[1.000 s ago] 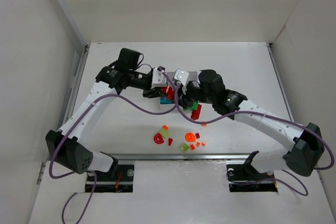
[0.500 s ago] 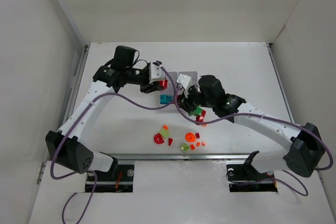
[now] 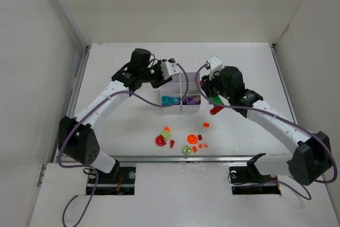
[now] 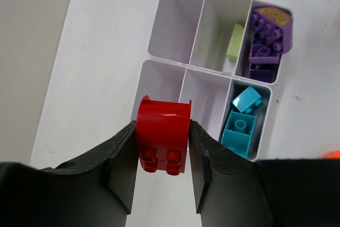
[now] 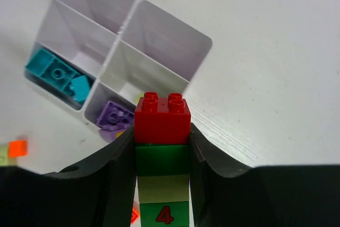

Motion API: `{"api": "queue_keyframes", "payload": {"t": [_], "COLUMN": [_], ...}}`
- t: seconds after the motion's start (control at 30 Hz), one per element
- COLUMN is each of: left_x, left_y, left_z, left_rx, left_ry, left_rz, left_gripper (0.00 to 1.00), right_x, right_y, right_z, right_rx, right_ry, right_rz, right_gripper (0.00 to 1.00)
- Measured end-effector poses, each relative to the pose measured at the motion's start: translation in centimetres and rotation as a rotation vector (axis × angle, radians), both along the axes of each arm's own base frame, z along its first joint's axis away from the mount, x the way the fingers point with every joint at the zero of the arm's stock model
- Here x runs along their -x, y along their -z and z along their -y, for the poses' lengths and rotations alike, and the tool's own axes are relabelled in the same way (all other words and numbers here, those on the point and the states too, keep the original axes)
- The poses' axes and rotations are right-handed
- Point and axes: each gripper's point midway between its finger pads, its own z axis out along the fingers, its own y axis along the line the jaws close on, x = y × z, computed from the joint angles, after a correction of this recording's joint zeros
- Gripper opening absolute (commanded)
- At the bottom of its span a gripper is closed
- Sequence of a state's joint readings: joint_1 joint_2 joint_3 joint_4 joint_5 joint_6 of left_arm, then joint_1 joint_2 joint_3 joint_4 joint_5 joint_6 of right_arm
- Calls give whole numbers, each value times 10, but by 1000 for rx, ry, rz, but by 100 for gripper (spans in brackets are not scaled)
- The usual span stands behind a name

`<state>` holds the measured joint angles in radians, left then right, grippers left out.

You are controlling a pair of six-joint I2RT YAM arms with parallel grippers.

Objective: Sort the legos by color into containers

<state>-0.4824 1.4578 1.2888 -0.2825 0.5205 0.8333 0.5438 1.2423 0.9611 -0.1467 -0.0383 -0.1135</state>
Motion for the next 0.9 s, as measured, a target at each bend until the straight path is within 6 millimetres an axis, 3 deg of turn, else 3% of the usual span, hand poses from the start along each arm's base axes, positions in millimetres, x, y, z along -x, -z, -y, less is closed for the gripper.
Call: {"api": "queue_keyframes", "payload": {"t": [0.13,0.33,0.57,0.73,0.9], "left_x": [-10,-15,-13,-11,-10], "left_y": [17,15,16,26,29], "left_z": [-2,-3,-2,-3,-4], "left_rx": [-27,-20,-2,-11,-14], "left_ry": [-39,-64,-82,-82,-82], "left_rz": [-28,-22,-48,-65,-71], "left_gripper": [0,0,0,0,0], "right_x": [-16,-37,-55,-56,-54], "right_y": [12,-3,-6,9,12], "right_z": [9,18,57,94,99], "right_rx": [18,-4,-37,-40,-36], "right_ry": [76,147,282,401,425], "right_rz": [-35,-13,-21,-60,-74], "right_gripper": [0,0,0,0,0]}}
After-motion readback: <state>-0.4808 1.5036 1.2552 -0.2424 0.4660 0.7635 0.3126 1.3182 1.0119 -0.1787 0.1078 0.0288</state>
